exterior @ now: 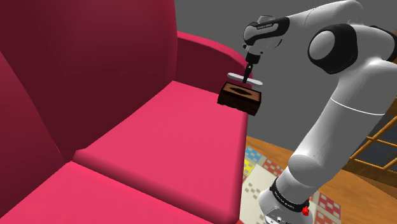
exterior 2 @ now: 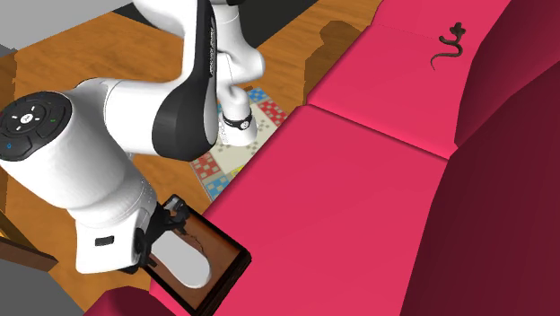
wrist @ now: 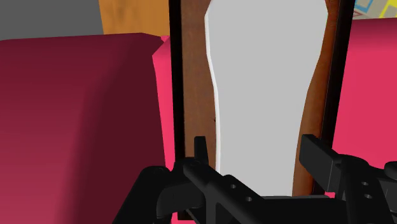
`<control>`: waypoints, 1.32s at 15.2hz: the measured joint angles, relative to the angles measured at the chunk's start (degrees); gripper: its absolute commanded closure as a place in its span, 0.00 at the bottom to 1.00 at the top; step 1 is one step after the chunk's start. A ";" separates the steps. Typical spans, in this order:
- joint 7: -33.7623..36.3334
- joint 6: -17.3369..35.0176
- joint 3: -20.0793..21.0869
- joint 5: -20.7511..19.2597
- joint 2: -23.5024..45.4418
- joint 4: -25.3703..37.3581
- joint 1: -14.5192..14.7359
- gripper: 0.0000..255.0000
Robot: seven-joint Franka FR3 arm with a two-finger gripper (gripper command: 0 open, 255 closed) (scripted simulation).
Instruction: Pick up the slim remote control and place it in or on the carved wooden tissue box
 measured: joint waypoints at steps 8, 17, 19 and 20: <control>-0.45 5.77 0.11 0.74 1.53 -4.38 -0.10 1.00; -0.63 7.44 0.14 0.98 2.00 -5.59 -0.15 0.00; -0.63 7.45 0.14 0.98 1.99 -5.59 -0.15 0.00; -0.63 7.45 0.14 0.98 1.99 -5.59 -0.15 0.00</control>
